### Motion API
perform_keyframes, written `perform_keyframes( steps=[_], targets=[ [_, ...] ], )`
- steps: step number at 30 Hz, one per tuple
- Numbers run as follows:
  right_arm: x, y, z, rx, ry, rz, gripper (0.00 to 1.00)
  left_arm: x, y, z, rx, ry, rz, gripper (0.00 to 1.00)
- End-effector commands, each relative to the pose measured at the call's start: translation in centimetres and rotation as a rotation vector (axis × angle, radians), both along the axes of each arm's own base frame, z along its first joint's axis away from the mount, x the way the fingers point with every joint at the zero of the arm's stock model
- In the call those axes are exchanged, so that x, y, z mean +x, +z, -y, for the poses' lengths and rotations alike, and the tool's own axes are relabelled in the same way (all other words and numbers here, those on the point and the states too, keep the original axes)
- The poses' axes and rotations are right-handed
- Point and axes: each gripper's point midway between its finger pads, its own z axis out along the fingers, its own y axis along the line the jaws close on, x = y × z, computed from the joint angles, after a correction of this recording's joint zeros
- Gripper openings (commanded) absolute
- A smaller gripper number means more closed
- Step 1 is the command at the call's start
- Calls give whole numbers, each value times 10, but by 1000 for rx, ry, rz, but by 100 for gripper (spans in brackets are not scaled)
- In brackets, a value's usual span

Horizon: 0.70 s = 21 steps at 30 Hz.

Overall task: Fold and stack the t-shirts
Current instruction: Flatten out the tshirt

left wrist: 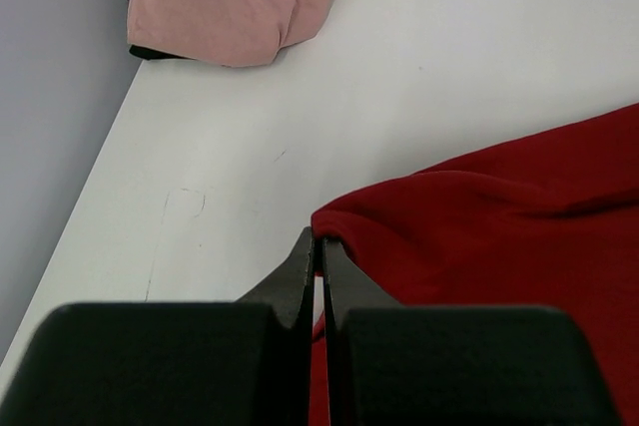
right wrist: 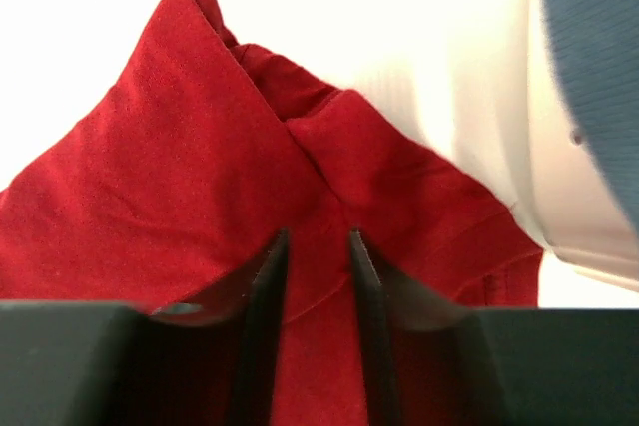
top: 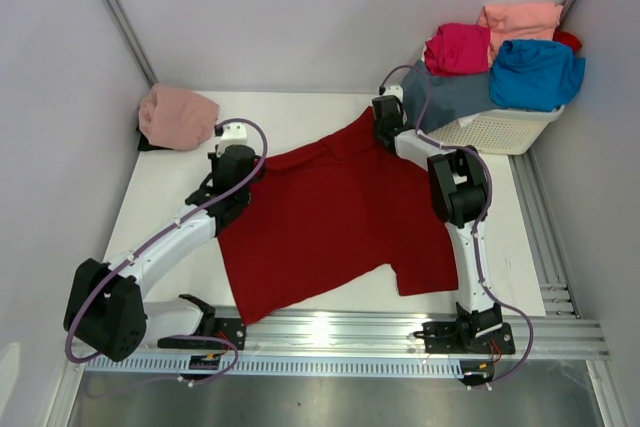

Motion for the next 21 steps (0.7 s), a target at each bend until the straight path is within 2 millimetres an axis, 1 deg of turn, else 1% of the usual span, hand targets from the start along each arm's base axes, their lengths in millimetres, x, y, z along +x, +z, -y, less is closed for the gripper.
perform_keyframes(
  steps=[1,3,5,6,7,11,14,17,18,20,21],
  targets=[
    [14,12,-8,33,16,38,28,3,6,5,-13,-10,22,0],
    [14,13,-8,34,17,39,21,3,5,5,-9,-6,21,1],
    [14,12,-8,32,19,36,17,4,5,5,-9,-9,22,1],
    [15,13,-7,32,18,37,17,4,5,5,-9,-9,22,1],
    [15,13,-6,31,17,36,12,4,5,5,-9,-8,21,1],
    [15,16,-7,36,20,39,1,4,4,6,-9,-10,20,1],
    [15,19,-7,35,21,44,0,5,5,6,-8,-7,22,1],
    [15,30,-6,30,21,60,0,5,9,4,-1,-4,32,0],
    [17,41,-4,27,22,77,0,5,10,3,10,-6,34,1],
    [17,55,-4,20,22,101,0,4,17,0,21,0,54,0],
    [18,73,-2,14,27,130,0,4,23,-1,34,-2,67,1]
  ],
)
